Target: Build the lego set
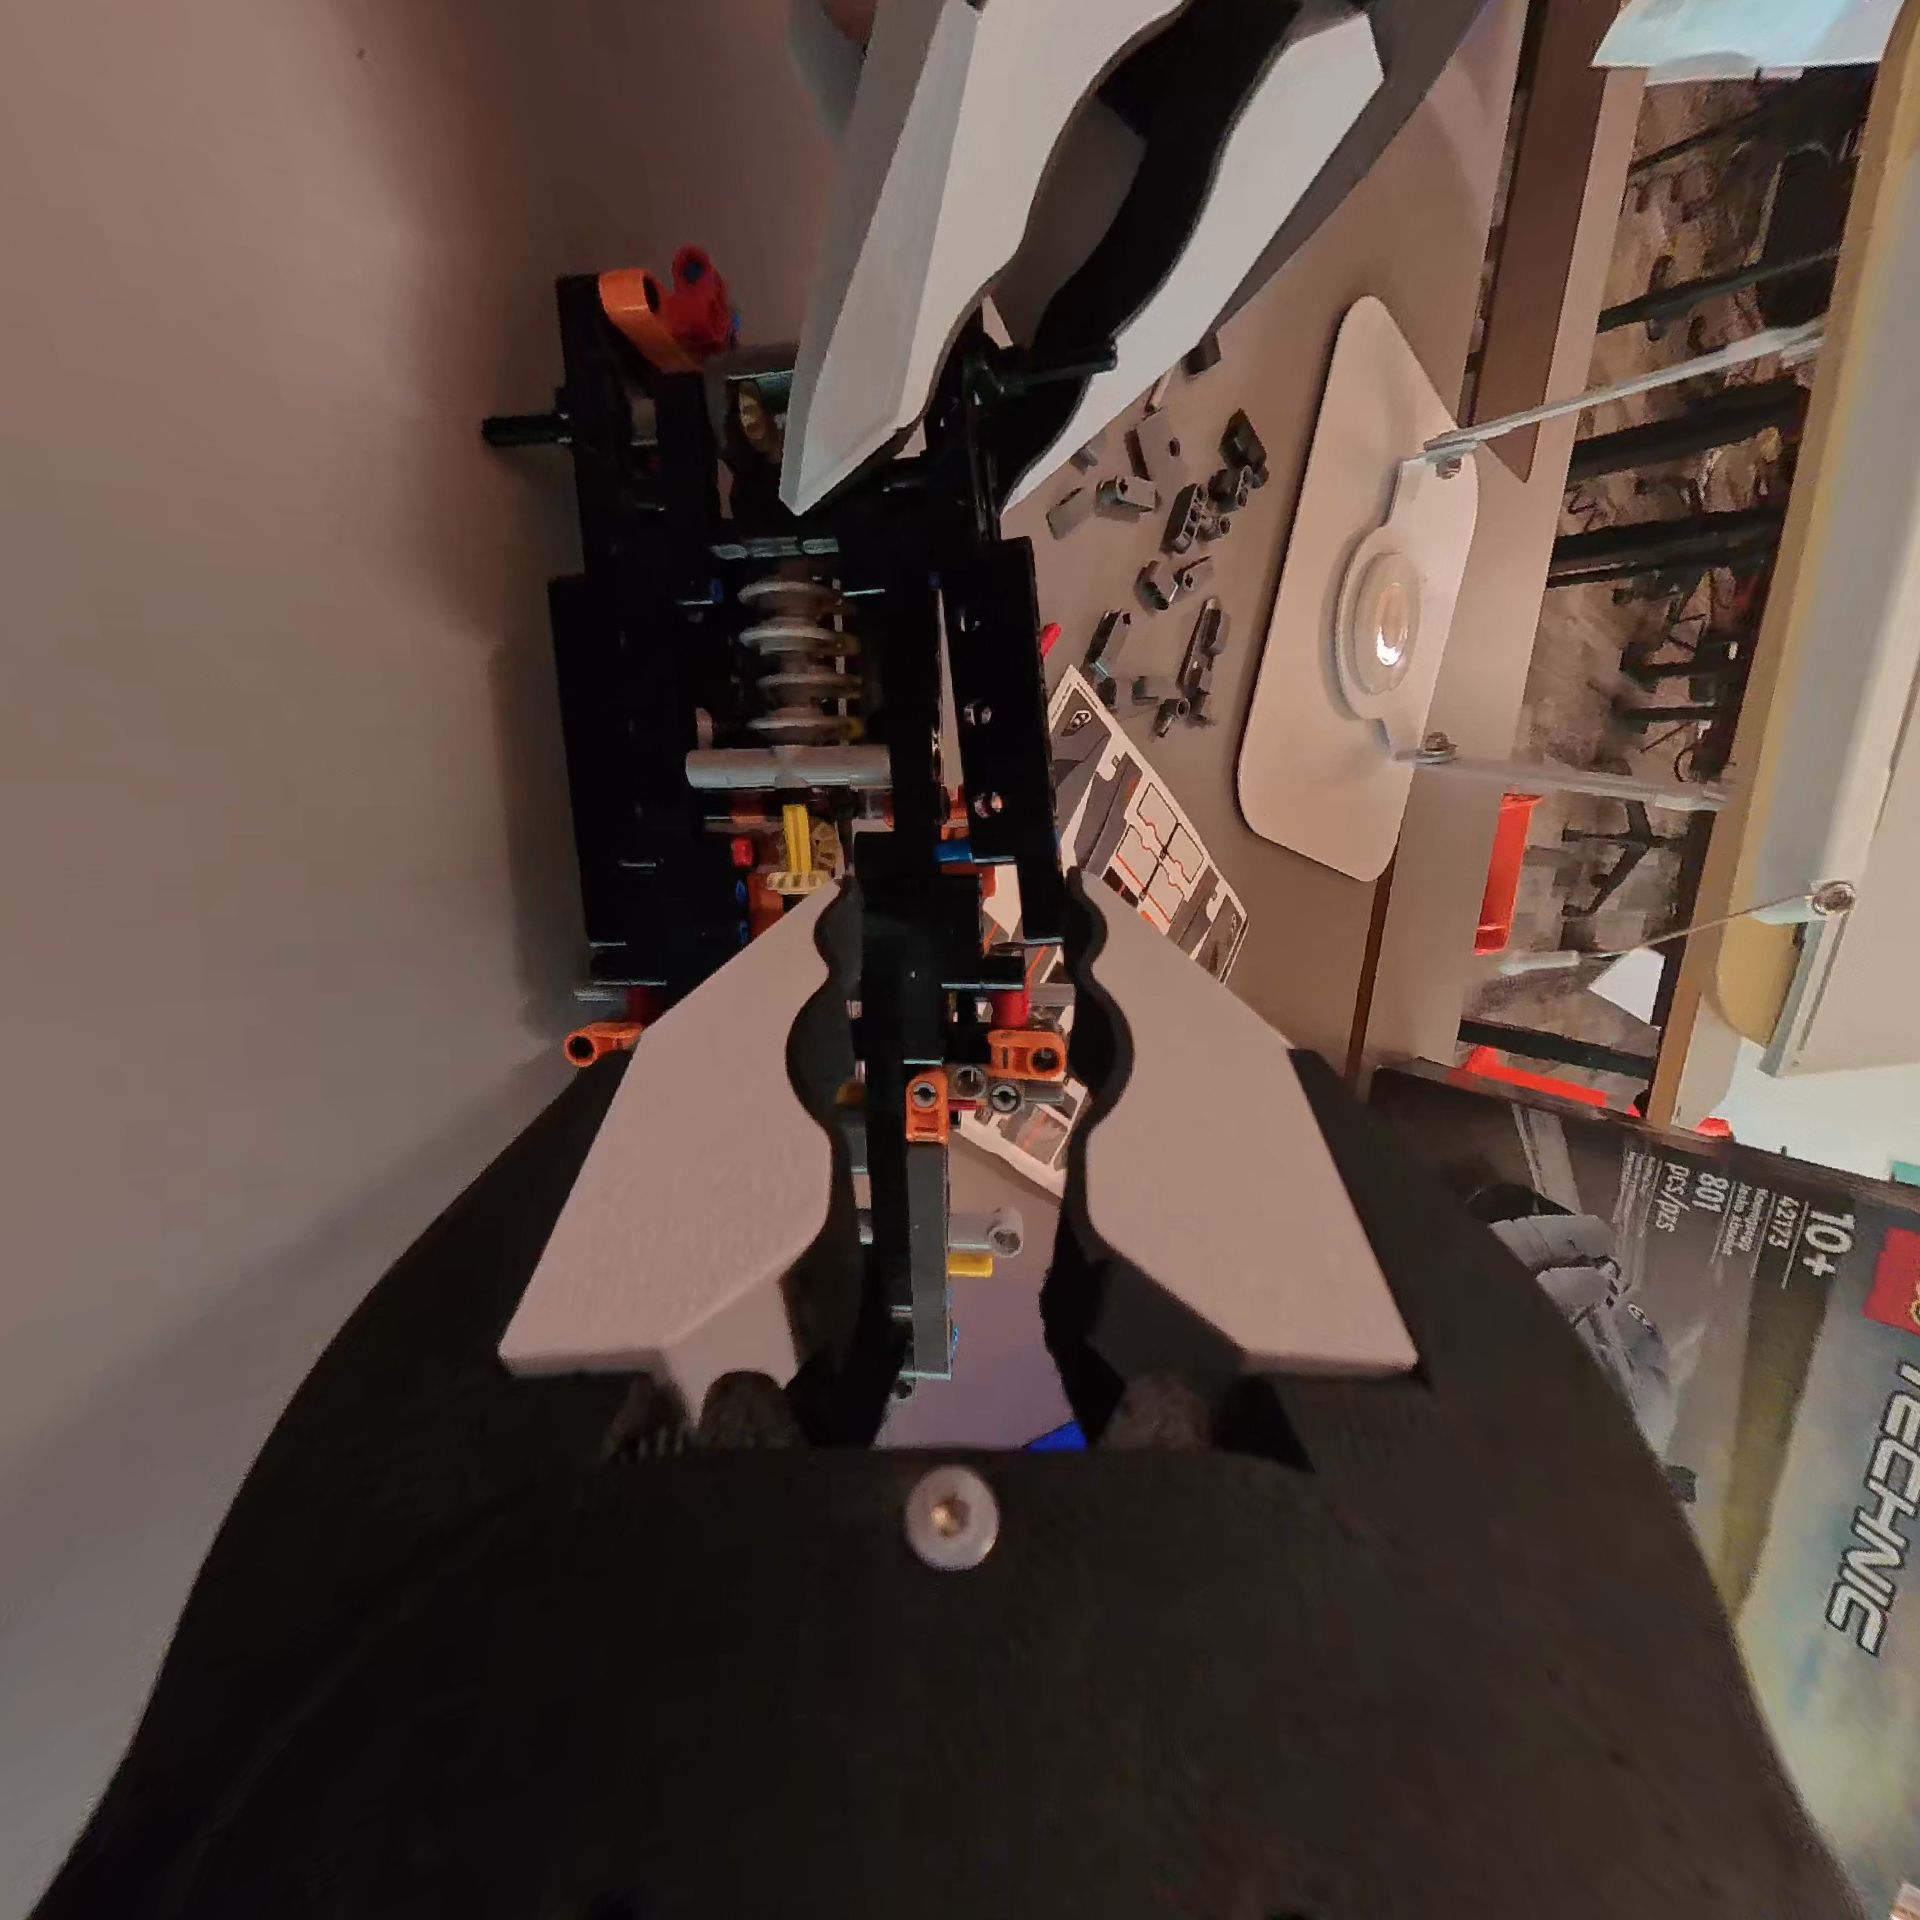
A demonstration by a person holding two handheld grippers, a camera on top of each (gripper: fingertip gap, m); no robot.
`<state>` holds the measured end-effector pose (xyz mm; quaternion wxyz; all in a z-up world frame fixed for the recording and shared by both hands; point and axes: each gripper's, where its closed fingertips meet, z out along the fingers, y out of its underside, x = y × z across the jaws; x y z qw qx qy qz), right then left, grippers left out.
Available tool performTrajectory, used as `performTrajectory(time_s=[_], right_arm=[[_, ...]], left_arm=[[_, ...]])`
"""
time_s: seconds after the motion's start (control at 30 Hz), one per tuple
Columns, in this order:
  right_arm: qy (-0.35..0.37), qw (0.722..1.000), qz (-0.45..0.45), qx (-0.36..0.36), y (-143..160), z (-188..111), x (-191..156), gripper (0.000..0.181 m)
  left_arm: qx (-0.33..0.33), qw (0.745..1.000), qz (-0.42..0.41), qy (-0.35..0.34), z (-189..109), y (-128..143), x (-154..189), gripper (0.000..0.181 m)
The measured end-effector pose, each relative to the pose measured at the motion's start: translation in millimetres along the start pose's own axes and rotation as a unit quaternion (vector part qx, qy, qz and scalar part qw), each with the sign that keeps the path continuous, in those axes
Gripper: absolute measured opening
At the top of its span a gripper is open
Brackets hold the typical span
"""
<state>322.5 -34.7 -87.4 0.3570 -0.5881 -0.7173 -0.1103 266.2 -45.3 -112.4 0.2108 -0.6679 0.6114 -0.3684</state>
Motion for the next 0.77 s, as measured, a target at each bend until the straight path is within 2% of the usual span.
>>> performTrajectory(time_s=[0.03, 0.2, 0.3, 0.77], right_arm=[[-0.001, 1.0, 0.0, 0.0, -0.2, 0.6, 0.0, 0.037], [0.01, 1.0, 0.008, 0.001, -0.3, -0.7, 6.1, 0.048], [-0.006, 1.0, 0.006, -0.004, 0.4, 2.4, 0.1, 0.041], [-0.003, 0.999, 0.043, 0.004, 3.3, 7.5, -2.4, 0.035]], left_arm=[[-0.002, 1.0, 0.001, -0.001, 0.1, 0.7, -0.1, 0.033], [-0.004, 1.0, 0.006, -0.004, -0.9, -0.1, 0.2, 0.033], [-0.005, 1.0, 0.012, -0.008, -1.2, -0.7, 0.2, 0.033], [-0.002, 1.0, 0.022, -0.022, -3.0, -4.7, 2.6, 0.033]])
